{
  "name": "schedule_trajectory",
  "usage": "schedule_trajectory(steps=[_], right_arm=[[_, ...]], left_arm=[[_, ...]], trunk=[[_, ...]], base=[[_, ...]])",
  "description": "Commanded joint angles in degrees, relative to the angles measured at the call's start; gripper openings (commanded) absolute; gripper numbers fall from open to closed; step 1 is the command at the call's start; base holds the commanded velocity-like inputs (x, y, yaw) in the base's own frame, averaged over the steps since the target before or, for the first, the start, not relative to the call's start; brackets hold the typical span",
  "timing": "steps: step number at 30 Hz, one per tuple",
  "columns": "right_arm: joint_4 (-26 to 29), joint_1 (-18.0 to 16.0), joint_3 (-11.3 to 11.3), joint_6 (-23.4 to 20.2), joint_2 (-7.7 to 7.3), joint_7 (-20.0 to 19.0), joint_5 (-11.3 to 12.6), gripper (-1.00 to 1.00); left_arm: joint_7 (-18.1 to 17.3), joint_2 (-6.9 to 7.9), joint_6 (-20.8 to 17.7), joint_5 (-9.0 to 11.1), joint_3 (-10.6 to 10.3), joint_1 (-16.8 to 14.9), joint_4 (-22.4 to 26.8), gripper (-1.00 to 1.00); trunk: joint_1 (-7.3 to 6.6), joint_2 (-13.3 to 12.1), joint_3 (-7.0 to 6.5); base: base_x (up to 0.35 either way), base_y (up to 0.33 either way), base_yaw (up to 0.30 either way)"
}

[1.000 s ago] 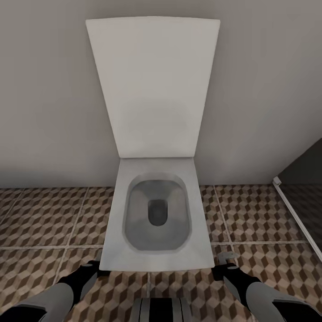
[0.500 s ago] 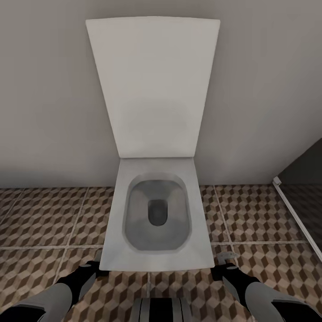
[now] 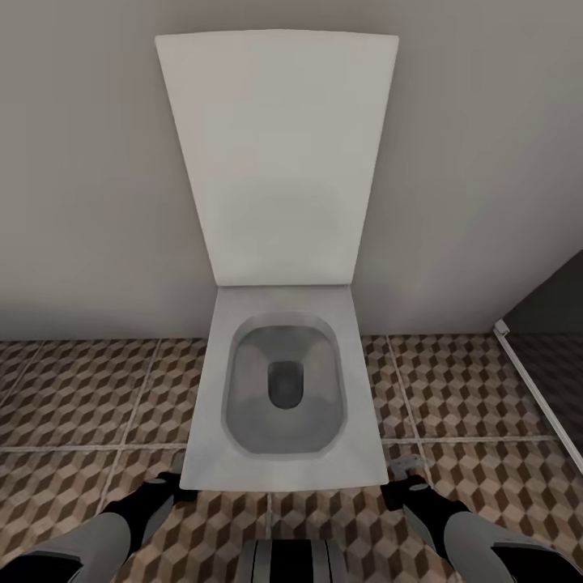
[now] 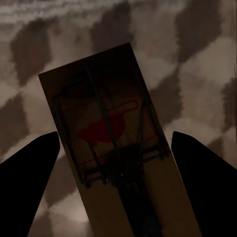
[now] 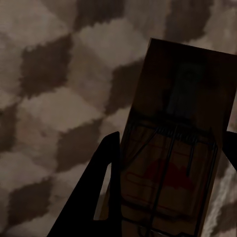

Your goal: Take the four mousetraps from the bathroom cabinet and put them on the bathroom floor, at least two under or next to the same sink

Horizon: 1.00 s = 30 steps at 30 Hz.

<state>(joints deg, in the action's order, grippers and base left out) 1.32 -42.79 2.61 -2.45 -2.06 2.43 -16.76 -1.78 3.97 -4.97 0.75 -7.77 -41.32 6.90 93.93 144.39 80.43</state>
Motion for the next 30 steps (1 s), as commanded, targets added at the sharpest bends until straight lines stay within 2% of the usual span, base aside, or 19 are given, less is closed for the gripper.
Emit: schedule_trajectory(steps=[1, 5, 9, 12, 22, 30], right_arm=[[0.02, -0.01, 0.29, -0.16, 0.03, 0.03, -0.64, -1.0], [-0.13, -0.01, 0.33, 0.08, 0.15, 0.03, -1.03, -1.0], [-0.18, -0.01, 0.36, 0.14, 0.24, 0.03, -1.13, -1.0], [-0.19, -0.01, 0.37, 0.15, 0.53, 0.03, -1.14, -1.0], [-0.26, -0.01, 0.37, 0.08, 3.2, 0.03, -1.17, -1.0], [-0.27, -0.01, 0.38, 0.07, 3.48, 0.03, -1.15, -1.0]], left_arm=[[-0.35, 0.01, -0.37, -0.69, -0.37, 0.01, 0.14, -1.0], [-1.44, -0.23, -0.53, -5.1, -0.34, 0.01, 0.14, -1.0], [-1.79, -0.35, -0.62, -7.15, -0.26, 0.01, 0.14, -1.0], [-1.86, -0.4, -0.64, -7.61, -0.25, 0.01, 0.14, -1.0], [-1.91, -0.84, -0.64, -7.95, -0.23, 0.01, 0.14, -1.0], [-1.91, -0.81, -0.22, -7.92, -0.23, 0.01, 0.14, -1.0]], trunk=[[-0.01, 0.01, 0.03], [-0.01, 0.01, 0.03], [-0.01, 0.01, 0.03], [-0.01, 0.01, 0.03], [-0.01, 0.01, 0.03], [-0.01, 0.01, 0.03]], base=[[0.0, 0.0, 0.0], [0.0, 0.0, 0.0], [0.0, 0.0, 0.0], [0.0, 0.0, 0.0], [0.0, 0.0, 0.0], [0.0, 0.0, 0.0]])
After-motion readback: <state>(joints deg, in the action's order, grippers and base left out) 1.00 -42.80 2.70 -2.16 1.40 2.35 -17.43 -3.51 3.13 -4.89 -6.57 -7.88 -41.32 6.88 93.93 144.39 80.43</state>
